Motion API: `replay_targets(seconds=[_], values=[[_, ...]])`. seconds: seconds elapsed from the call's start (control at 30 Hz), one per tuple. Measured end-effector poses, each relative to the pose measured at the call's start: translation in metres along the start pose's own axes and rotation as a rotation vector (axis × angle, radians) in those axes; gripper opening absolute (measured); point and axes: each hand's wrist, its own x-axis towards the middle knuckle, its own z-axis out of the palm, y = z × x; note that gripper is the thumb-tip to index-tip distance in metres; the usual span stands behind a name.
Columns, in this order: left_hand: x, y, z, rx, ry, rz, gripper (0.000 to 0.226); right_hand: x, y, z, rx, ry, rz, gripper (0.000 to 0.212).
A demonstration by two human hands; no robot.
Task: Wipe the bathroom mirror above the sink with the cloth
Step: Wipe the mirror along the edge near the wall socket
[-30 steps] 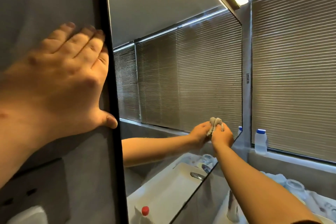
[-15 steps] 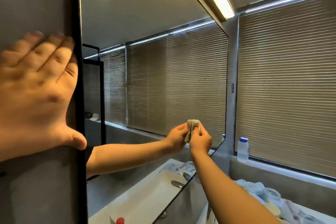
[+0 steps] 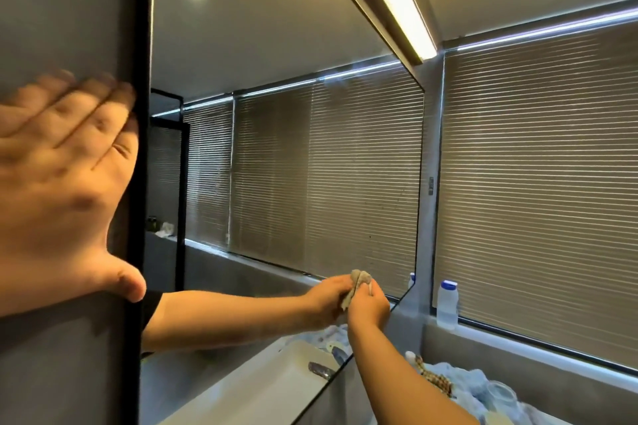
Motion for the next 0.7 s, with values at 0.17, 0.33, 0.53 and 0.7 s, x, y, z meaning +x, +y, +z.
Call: replay_targets(seconds=[0.17,0.33,0.53,0.7], values=[[0.009,0.032,-0.005,-0.09,0.045,0.115,0.034,-0.002,-0.043,0.004,0.018,-0.008,-0.123,0.028],[0.006,0.022,0.001,-0.047,0.017,0.129,0.038,0.006,-0.022,0.002,0.052,-0.028,-0.094,0.029],[-0.012,-0.026,0.004,0.031,0.066,-0.091,0.032,-0.001,0.02,-0.008,-0.009,0.034,0.063,0.03],[-0.038,-0.033,0.006,0.067,0.036,-0.211,0.022,-0.017,0.047,-0.02,-0.082,-0.057,0.148,0.026]])
